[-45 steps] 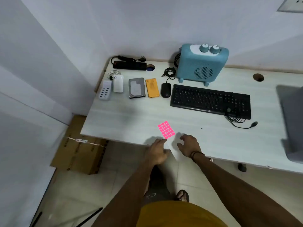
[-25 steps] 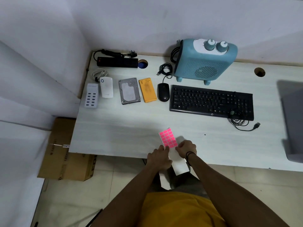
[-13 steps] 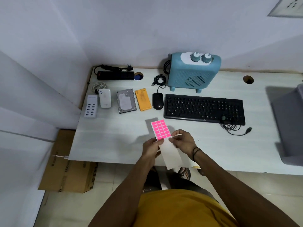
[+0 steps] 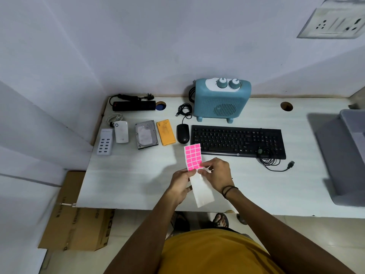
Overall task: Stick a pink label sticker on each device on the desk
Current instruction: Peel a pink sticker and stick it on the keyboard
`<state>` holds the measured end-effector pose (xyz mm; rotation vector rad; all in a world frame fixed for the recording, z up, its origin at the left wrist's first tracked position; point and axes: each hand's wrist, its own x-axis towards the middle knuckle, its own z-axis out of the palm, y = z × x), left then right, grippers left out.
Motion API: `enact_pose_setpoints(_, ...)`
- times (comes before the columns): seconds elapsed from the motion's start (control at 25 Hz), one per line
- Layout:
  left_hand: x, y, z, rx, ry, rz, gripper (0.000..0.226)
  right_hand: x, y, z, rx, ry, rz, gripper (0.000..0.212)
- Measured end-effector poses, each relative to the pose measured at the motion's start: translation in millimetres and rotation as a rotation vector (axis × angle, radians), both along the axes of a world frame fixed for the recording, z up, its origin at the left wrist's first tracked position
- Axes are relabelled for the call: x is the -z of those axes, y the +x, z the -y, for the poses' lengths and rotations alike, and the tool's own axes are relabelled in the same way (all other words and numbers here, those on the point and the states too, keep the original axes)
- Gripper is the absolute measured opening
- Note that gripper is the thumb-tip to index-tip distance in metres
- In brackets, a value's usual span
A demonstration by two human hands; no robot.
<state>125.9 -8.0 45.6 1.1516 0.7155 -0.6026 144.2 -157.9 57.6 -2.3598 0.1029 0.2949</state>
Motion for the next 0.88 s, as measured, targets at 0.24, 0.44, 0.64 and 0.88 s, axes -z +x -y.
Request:
enact_pose_setpoints(0.24,5,4,5,0.088,0.089,0.012,0.021,6,2,7,0.035,0.058,-0.007,0.015)
enact_pose_setpoints(0.44,15,6,14,0.098,0.201,-0.044,0.017,21,5,18,0.326,0.283,-0.228,0.004)
enact_pose_setpoints(0.64,53,1,13,0.111,0.374,-0.199,0.014,49,3,35,0.620,0.531,-0.502,0.011)
enact_pose_setpoints(0.88,80,6,-6,0.252,0.636,-0.251,0.023,55,11,35,0.633,0.738,-0.603,0.012)
